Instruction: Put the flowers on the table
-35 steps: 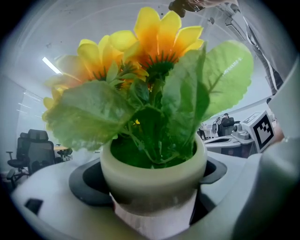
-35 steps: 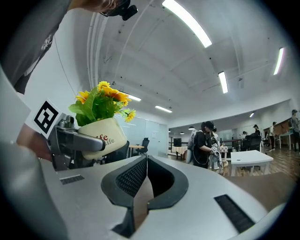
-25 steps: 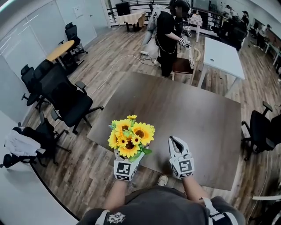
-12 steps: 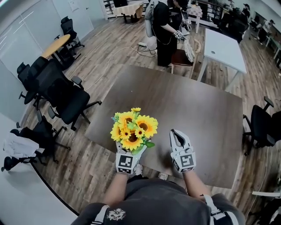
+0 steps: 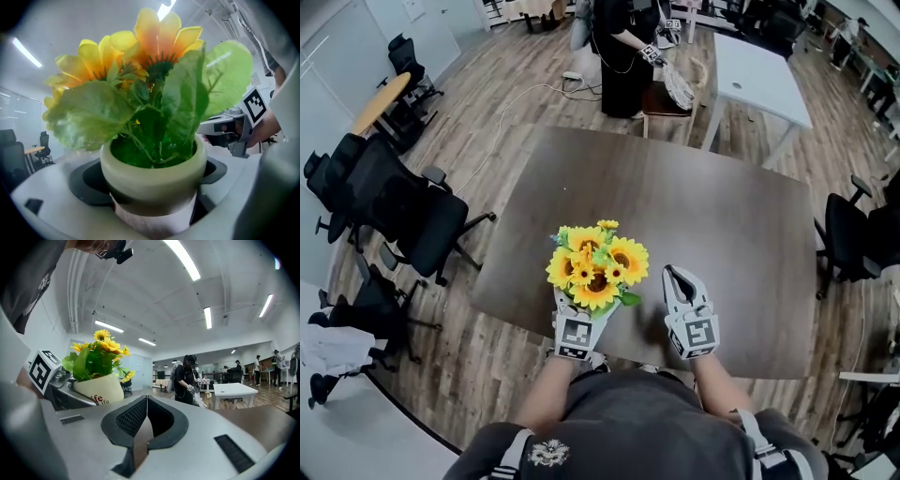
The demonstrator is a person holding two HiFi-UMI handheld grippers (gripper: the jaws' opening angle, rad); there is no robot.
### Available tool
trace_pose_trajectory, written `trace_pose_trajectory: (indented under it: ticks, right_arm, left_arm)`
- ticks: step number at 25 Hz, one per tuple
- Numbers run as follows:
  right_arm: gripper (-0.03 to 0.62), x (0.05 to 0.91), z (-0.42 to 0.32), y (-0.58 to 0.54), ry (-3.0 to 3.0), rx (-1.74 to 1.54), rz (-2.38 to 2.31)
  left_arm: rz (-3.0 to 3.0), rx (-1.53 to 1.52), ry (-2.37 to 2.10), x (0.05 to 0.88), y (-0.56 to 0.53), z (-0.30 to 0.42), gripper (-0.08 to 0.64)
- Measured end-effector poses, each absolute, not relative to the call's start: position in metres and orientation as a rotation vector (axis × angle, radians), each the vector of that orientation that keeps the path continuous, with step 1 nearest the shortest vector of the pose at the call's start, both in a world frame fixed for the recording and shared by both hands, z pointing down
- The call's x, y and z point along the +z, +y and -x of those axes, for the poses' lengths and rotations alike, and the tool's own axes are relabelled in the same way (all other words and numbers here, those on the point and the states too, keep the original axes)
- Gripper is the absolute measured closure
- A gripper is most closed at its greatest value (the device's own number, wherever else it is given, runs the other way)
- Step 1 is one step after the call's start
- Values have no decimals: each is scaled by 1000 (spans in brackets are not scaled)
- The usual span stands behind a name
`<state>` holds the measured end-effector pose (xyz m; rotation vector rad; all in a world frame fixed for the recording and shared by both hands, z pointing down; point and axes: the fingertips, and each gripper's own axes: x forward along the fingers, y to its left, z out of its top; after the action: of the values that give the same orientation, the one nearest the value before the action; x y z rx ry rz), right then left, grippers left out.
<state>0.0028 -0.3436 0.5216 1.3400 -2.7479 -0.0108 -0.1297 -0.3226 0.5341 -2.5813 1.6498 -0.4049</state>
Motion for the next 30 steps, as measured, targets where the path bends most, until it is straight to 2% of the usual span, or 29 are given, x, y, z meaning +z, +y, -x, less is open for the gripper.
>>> trace_pose_trajectory:
  ticks: [9, 18, 30]
  right_arm:
    - [568, 563, 14, -343, -2646, 41, -1356]
    - [568, 602, 6, -346, -2558, 109, -1379]
    - [568, 633, -2, -335, -2496, 160, -1360]
  left_arm:
    - [2673, -445, 1570, 571, -343, 130, 23]
    - [2757, -583, 1552, 658, -342, 123, 23]
    - [2807, -706, 1527, 707, -338, 109, 23]
